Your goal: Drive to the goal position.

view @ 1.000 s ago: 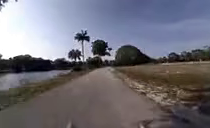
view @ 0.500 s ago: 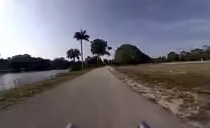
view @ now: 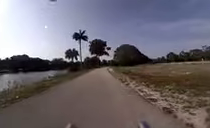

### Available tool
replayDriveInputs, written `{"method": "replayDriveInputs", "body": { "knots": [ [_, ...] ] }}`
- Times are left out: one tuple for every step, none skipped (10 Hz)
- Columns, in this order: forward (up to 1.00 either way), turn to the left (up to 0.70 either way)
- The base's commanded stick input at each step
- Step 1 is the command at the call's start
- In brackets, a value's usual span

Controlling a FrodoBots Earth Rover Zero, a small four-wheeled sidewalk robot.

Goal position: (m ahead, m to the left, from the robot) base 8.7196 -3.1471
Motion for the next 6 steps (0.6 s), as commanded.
{"method": "replayDriveInputs", "body": {
  "knots": [
    [1.0,0.0],
    [1.0,0.0],
    [1.0,0.0],
    [1.0,0.0],
    [1.0,0.01],
    [1.0,0.21]
  ]
}}
